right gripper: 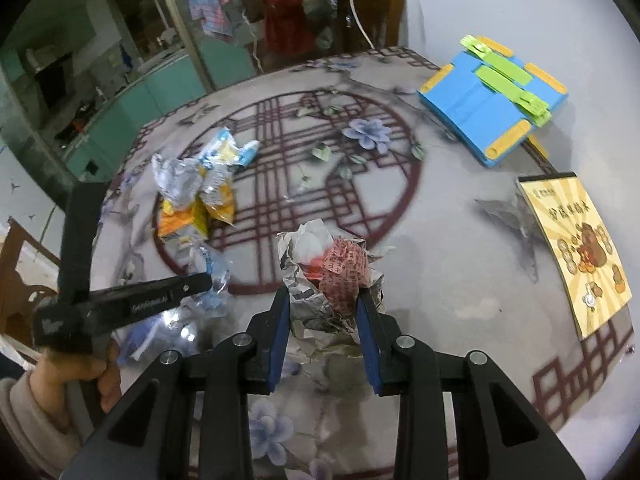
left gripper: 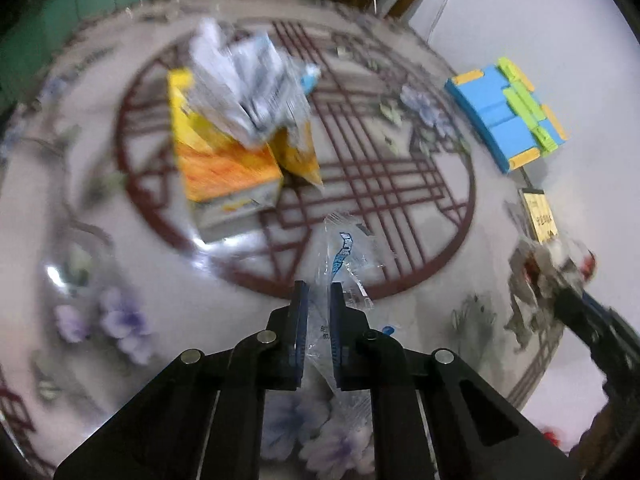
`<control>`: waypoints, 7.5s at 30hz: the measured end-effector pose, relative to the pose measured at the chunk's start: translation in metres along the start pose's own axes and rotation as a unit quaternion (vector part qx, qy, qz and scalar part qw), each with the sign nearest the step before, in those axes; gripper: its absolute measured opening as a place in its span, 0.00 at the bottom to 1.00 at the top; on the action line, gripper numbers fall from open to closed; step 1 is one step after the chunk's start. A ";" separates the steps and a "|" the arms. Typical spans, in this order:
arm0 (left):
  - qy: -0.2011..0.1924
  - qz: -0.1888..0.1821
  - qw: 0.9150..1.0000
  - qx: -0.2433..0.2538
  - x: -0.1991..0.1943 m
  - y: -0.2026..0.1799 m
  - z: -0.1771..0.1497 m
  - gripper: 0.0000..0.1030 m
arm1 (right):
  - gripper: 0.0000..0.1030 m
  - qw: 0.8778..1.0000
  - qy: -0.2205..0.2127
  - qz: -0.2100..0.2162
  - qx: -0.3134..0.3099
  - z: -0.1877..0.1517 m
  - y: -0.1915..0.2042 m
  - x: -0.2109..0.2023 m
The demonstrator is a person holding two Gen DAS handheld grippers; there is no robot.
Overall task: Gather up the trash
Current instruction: 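Grasp a clear plastic bag with the left tool while the right tool grasps red-patterned crumpled paper, then carry the plastic bag and crumpled paper with both tools over the red bucket, then lower both tools into the bucket and open them to release the trash, then grasp the yellow iced-tea carton with the left tool while the right tool grasps crumpled foil paper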
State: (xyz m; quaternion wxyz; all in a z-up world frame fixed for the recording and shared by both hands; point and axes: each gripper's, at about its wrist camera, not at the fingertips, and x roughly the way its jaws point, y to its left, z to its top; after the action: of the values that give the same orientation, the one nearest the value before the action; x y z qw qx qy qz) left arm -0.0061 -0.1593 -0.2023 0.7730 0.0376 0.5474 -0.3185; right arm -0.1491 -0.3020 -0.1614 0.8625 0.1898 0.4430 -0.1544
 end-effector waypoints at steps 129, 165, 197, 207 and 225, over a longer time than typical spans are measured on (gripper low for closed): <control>-0.027 0.183 0.965 -0.183 -0.161 0.445 -0.097 0.09 | 0.30 0.939 0.071 0.202 -0.269 -0.056 0.534 0.107; -0.100 0.185 0.957 -0.200 -0.194 0.386 -0.097 0.71 | 0.61 0.958 0.020 0.148 -0.243 -0.045 0.439 0.078; -0.090 0.180 0.966 -0.160 -0.108 0.119 -0.040 0.71 | 0.37 0.974 -0.005 0.080 -0.213 0.114 0.155 0.120; -0.053 0.120 0.988 -0.079 -0.025 0.057 0.043 0.71 | 0.37 0.990 -0.050 0.053 -0.118 0.109 0.073 0.076; -0.002 0.091 0.989 -0.113 0.049 0.035 0.081 0.73 | 0.39 0.994 -0.007 0.059 -0.096 0.105 0.040 0.100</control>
State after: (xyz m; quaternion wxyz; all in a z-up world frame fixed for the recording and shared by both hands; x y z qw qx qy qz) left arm 0.0891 -0.1867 -0.2234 0.7992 -0.0009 0.5725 -0.1829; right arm -0.0015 -0.3259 -0.1798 0.8872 0.1312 0.4381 -0.0614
